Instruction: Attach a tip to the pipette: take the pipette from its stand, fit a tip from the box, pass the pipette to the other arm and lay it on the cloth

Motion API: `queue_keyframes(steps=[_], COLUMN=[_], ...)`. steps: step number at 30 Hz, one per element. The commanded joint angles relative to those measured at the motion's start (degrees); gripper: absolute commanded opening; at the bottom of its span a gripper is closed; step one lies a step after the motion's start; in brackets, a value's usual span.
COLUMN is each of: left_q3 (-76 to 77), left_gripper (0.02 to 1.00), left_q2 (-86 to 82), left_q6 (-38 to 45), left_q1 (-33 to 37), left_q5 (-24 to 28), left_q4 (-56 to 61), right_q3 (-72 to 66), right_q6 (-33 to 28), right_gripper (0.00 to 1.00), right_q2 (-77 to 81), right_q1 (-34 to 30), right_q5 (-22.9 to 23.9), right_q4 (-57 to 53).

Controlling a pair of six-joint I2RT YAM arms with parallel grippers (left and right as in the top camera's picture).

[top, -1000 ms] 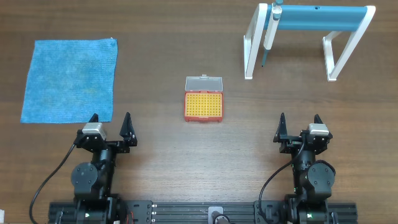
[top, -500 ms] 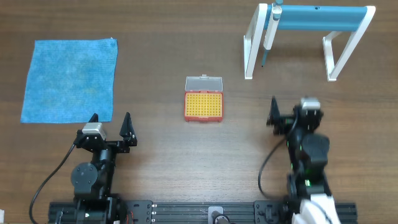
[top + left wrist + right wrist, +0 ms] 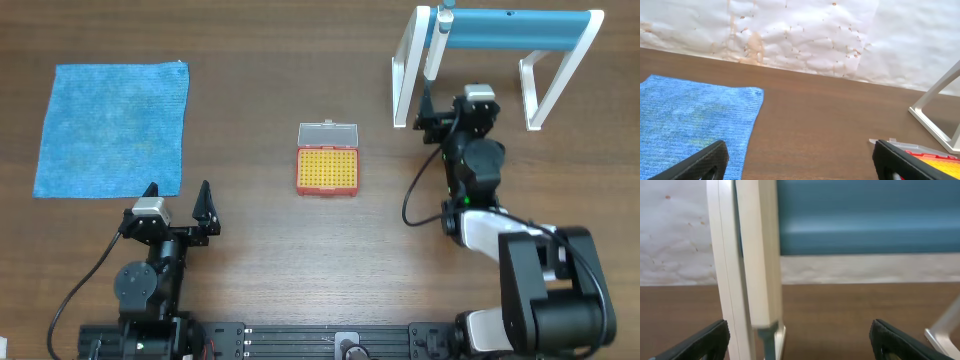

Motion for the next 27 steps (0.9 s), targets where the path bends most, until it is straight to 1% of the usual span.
queue_keyframes(steps=[1,3,7,13,27], left_q3=[-0.13,-0.13,-0.13,-0.13,-0.13], left_gripper=[0.93,0.932,0.934,0.932,0.932], left_q2=[-0.31,-0.31,-0.31,-0.31,-0.31], left_q6=[0.68,0.68,0.68,0.68,0.68], left_q1=[-0.2,-0.2,-0.2,-0.2,-0.2], left_q5=[1.03,1.03,1.03,1.03,1.03], left_q4=[-0.24,-0.24,-0.24,-0.24,-0.24], right_q3=[5.05,6.58,8.68,9.55,9.94], right_q6=[0.61,0.13,-2.86,-2.84,-2.84], right_gripper=[0.904,0.906,0.908,0.906,0.908], right_q2=[1.57,1.57,1.57,1.6,3.43], right_q1=[0.5,0.52,0.5,0.31,-0.31], right_q5=[-0.48,-0.44,0.17,0.17,0.15], right_q4=[-3.08,-5.99,-8.7,-10.75,-9.86])
